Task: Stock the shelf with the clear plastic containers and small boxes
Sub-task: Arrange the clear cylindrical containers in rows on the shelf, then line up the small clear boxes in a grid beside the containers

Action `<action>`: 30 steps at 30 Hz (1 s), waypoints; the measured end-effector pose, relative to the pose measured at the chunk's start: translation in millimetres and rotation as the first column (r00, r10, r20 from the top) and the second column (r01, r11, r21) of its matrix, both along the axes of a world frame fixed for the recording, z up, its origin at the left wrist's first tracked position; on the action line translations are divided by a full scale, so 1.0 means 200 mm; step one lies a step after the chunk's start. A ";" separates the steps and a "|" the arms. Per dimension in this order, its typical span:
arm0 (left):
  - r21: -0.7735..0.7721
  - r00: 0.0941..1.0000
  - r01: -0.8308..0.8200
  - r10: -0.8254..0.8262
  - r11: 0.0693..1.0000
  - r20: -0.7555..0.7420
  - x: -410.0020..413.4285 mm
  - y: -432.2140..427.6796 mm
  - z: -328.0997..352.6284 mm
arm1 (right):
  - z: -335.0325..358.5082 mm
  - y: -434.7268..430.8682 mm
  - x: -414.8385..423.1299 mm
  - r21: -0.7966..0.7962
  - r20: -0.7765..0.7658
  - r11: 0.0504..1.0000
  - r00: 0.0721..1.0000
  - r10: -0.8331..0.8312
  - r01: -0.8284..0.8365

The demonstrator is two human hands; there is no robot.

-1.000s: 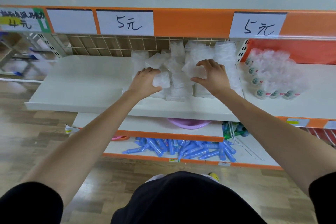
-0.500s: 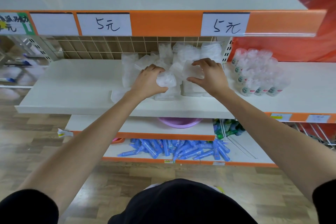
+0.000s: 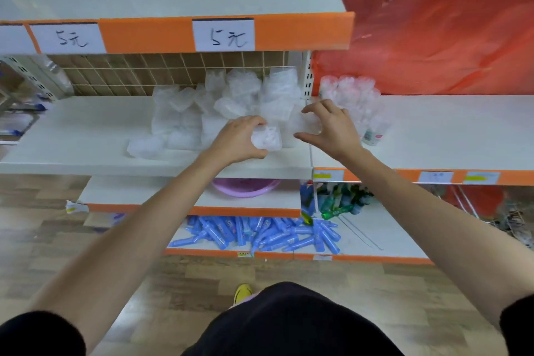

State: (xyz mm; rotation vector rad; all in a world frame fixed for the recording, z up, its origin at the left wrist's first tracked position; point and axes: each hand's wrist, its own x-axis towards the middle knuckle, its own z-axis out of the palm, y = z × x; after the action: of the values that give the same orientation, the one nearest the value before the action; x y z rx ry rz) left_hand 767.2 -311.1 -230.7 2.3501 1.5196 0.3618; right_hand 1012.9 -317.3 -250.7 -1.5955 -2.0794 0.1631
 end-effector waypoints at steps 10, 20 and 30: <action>-0.002 0.998 0.037 -0.036 0.999 0.045 0.72 -0.13 -0.02 | 0.00 -0.21 0.69 -0.006 0.030 0.998 0.998 -0.059 0.060; 0.008 0.993 0.039 -0.040 0.999 0.107 1.16 -0.05 -0.03 | -0.08 -0.21 1.11 -0.018 -0.028 0.992 0.991 -0.127 0.127; 0.009 0.985 0.076 -0.077 0.997 0.153 1.64 0.33 -0.02 | -0.08 0.02 1.56 -0.021 0.006 0.973 0.973 -0.232 0.232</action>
State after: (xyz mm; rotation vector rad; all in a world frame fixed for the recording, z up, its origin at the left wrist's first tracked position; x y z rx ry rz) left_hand 1094.9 -245.4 -233.9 2.3167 1.3556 0.5138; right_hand 1325.1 -313.3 -266.3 -1.8371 -1.8806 0.1017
